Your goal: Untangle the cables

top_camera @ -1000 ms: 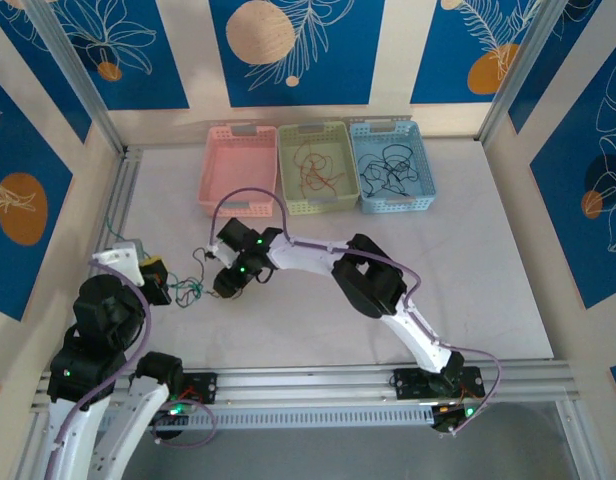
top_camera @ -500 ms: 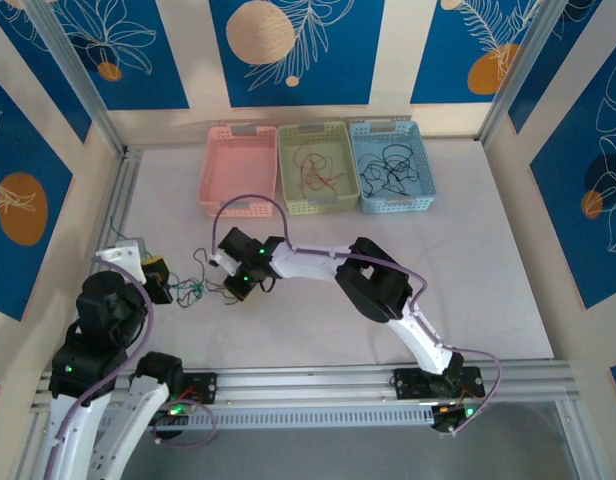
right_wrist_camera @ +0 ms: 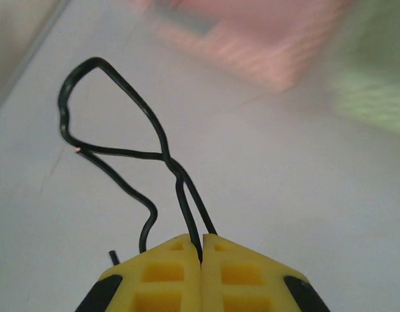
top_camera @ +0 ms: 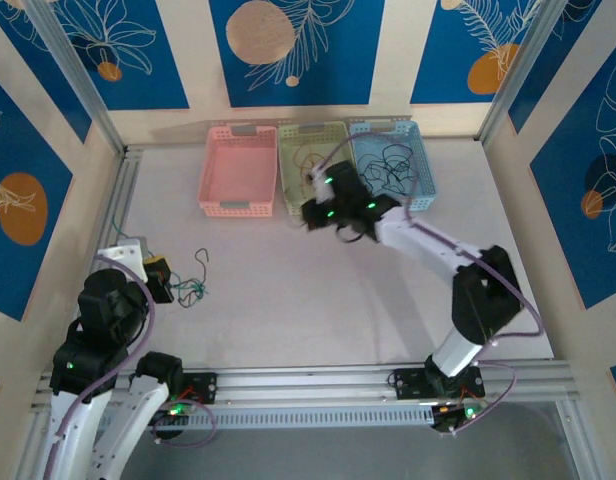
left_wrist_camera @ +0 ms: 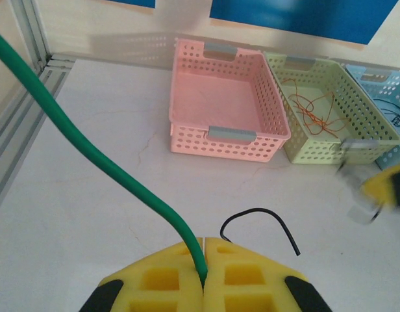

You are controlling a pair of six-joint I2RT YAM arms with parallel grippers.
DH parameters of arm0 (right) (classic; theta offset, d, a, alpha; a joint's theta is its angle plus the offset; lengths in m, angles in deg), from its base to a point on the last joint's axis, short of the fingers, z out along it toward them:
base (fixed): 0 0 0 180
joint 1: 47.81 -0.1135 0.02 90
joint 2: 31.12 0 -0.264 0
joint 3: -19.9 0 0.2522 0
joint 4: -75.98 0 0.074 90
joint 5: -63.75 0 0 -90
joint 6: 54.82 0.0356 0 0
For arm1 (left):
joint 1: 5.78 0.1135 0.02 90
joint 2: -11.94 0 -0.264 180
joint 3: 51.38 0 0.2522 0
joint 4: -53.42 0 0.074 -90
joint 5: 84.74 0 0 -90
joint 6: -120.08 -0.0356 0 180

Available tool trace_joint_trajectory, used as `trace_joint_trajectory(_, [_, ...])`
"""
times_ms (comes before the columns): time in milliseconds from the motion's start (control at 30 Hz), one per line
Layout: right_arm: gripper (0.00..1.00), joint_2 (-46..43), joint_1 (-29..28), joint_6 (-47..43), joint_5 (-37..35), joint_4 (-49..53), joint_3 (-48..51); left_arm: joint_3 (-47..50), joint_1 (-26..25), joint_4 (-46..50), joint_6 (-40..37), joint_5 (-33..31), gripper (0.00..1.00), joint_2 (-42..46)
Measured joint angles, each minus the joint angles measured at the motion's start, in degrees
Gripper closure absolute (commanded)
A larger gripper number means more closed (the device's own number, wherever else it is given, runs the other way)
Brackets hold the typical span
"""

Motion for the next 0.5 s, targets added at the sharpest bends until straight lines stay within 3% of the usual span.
trace_joint_trajectory(267, [1.0,3.5,21.9,8.7,-2.3,6.5,-11.1,0.0,0.0,0.0,0.0,1.2,1.0,-0.9])
trace_joint_trajectory(433, [0.98,15.1,26.3,10.9,-3.8,11.7,-24.6,0.0,0.0,0.0,0.0,1.4,1.0,-1.1])
trace_joint_trajectory(500, [0.84,20.0,26.7,11.3,-4.8,14.0,-29.7,0.0,0.0,0.0,0.0,1.6,1.0,-1.2])
